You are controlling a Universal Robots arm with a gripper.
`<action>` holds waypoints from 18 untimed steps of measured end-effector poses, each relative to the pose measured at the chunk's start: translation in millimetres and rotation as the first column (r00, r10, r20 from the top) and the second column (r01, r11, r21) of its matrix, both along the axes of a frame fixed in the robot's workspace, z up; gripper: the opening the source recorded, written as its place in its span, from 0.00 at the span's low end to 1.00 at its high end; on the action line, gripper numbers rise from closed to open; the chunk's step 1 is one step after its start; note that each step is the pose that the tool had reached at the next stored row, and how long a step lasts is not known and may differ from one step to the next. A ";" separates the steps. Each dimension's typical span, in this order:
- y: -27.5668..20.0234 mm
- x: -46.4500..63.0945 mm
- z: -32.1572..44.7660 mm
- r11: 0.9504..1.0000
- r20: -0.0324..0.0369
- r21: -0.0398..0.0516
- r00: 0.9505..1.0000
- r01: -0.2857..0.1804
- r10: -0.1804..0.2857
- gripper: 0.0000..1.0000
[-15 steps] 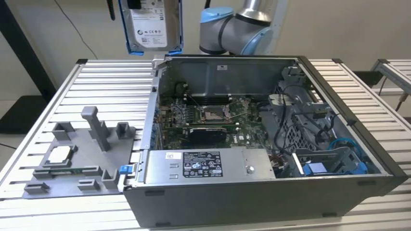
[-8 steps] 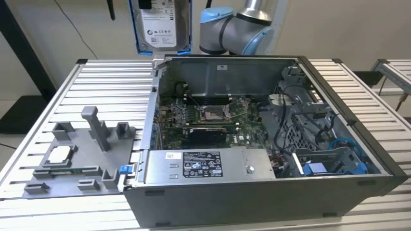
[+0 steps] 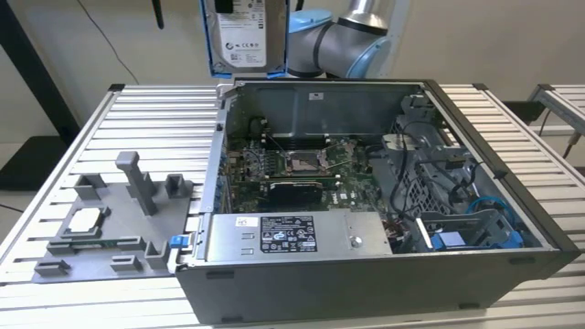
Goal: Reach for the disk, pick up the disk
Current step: 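Pick up the disk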
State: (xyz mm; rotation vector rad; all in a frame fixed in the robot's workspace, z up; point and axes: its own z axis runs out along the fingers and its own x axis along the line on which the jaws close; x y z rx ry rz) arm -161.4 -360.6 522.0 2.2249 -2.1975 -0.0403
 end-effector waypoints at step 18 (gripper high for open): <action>0.0 46.9 -0.1 1.000 0.000 0.000 1.000 0.000 0.000 0.00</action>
